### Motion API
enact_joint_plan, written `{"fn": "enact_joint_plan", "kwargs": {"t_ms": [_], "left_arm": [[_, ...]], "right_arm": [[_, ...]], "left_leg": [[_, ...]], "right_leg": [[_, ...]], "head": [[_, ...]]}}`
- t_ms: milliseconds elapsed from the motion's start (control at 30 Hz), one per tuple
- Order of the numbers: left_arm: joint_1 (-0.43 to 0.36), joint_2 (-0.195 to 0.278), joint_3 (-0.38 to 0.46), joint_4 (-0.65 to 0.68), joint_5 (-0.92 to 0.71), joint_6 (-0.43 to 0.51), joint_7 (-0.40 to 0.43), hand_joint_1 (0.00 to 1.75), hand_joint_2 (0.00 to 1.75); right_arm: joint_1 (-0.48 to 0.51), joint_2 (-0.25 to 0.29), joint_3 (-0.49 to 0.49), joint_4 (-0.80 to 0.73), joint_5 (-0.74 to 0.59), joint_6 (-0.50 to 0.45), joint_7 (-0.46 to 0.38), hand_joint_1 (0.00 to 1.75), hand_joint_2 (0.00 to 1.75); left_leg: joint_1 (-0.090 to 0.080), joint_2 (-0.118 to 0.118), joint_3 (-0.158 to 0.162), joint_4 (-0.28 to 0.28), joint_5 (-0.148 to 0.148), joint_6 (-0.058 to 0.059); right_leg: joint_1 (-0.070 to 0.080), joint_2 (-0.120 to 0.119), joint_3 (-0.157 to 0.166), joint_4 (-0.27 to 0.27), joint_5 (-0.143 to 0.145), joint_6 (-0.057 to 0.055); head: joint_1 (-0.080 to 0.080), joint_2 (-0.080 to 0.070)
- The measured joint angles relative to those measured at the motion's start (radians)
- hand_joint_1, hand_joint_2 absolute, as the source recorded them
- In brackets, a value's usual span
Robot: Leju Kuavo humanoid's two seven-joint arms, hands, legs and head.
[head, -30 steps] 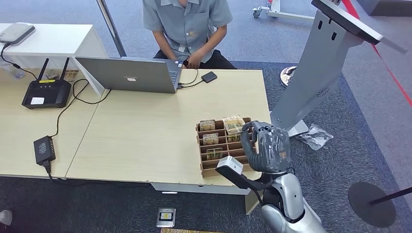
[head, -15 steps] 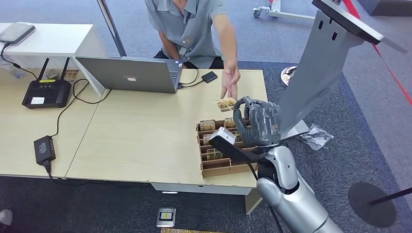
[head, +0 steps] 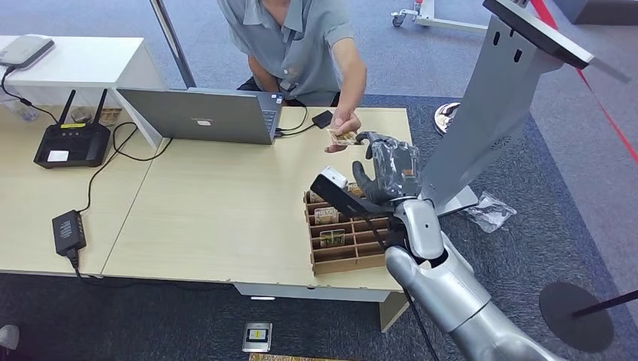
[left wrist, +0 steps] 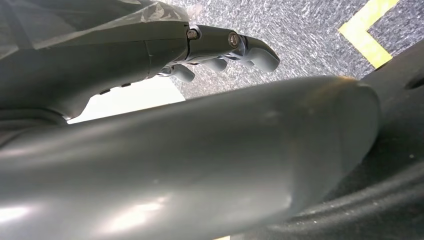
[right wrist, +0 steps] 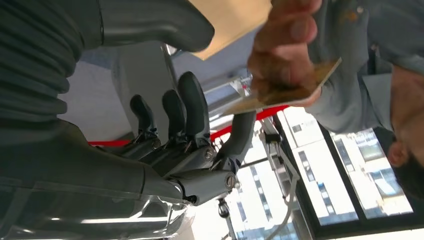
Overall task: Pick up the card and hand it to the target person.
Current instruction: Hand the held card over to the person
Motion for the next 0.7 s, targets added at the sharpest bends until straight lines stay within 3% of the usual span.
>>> {"fn": "enact_joint_plan", "kwargs": {"t_ms": [267, 467, 700], "left_arm": [[0.002, 0.002, 0.0, 0.0, 0.015, -0.001, 0.004, 0.0, 0.0], [0.005, 0.003, 0.0, 0.0, 0.022, -0.001, 0.004, 0.0, 0.0], [0.009, 0.004, 0.0, 0.0, 0.039, 0.007, 0.004, 0.0, 0.0]], "right_arm": [[0.141, -0.004, 0.001, -0.022, -0.284, 0.112, -0.052, 0.0, 1.75], [0.274, -0.035, -0.018, -0.138, -0.678, 0.198, -0.171, 0.0, 1.75], [0.377, -0.09, -0.058, -0.268, -0.816, 0.189, -0.219, 0.0, 1.75]], "left_leg": [[0.0, 0.0, 0.0, 0.0, -0.001, 0.0], [0.0, 0.001, 0.0, 0.0, -0.001, 0.0], [0.0, 0.001, 0.0, 0.0, -0.001, 0.0]], "right_leg": [[0.0, 0.0, -0.001, 0.0, -0.001, 0.0], [0.0, 0.0, -0.001, 0.0, -0.001, 0.0], [0.0, 0.0, -0.001, -0.001, 0.0, 0.0]], "head": [[0.0, 0.0], [0.0, 0.0], [0.0, 0.0]]}}
